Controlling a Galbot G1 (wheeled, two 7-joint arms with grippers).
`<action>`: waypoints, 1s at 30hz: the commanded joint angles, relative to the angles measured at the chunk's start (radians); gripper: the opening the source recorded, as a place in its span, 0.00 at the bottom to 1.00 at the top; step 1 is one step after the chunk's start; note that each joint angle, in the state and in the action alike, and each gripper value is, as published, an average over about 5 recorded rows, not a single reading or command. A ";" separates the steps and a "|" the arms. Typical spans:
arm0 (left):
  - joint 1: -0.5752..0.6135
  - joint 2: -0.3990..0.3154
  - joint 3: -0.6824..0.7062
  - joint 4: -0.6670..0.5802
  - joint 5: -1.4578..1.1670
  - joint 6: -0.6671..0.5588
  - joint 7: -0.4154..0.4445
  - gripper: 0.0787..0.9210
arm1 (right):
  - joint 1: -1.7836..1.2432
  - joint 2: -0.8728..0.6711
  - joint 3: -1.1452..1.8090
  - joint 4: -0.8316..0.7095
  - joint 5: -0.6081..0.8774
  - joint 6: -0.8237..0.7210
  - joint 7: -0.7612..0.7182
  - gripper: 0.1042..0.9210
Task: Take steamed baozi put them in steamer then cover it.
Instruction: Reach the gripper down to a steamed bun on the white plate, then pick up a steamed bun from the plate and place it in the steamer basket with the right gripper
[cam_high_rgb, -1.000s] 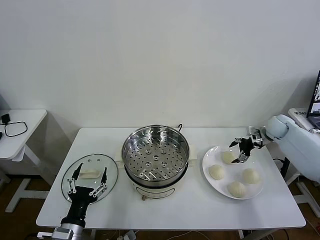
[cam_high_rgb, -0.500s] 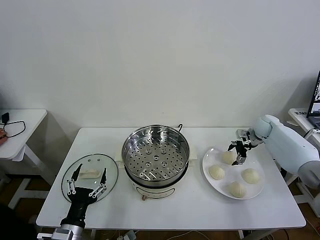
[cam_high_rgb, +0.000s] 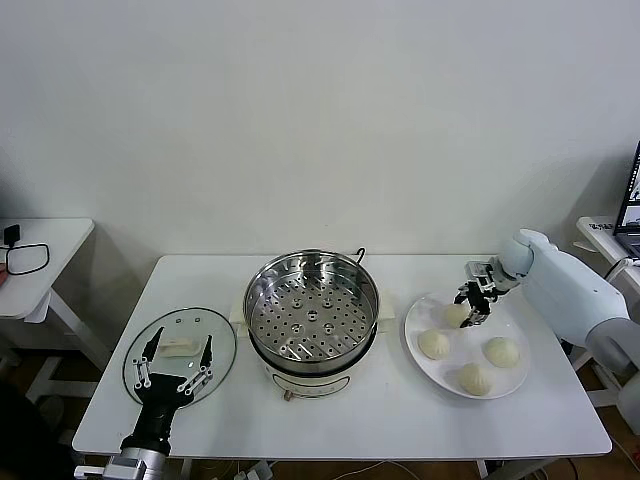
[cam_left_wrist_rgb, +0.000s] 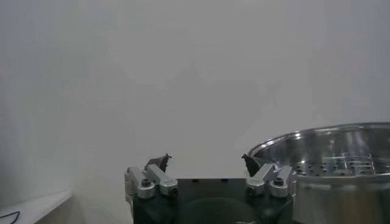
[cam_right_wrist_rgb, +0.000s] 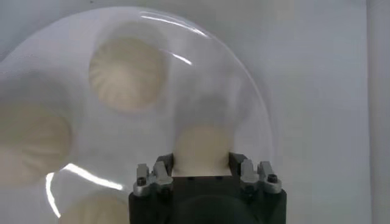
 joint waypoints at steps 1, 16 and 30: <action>-0.001 0.000 0.002 0.001 0.000 0.002 0.000 0.88 | 0.177 -0.053 -0.081 0.224 0.031 0.180 -0.050 0.65; 0.002 -0.001 0.003 -0.017 0.000 0.001 -0.002 0.88 | 0.573 0.135 -0.381 0.551 0.153 0.367 -0.023 0.66; 0.020 -0.002 -0.002 -0.036 0.000 -0.009 -0.007 0.88 | 0.361 0.372 -0.356 0.441 -0.110 0.440 -0.006 0.67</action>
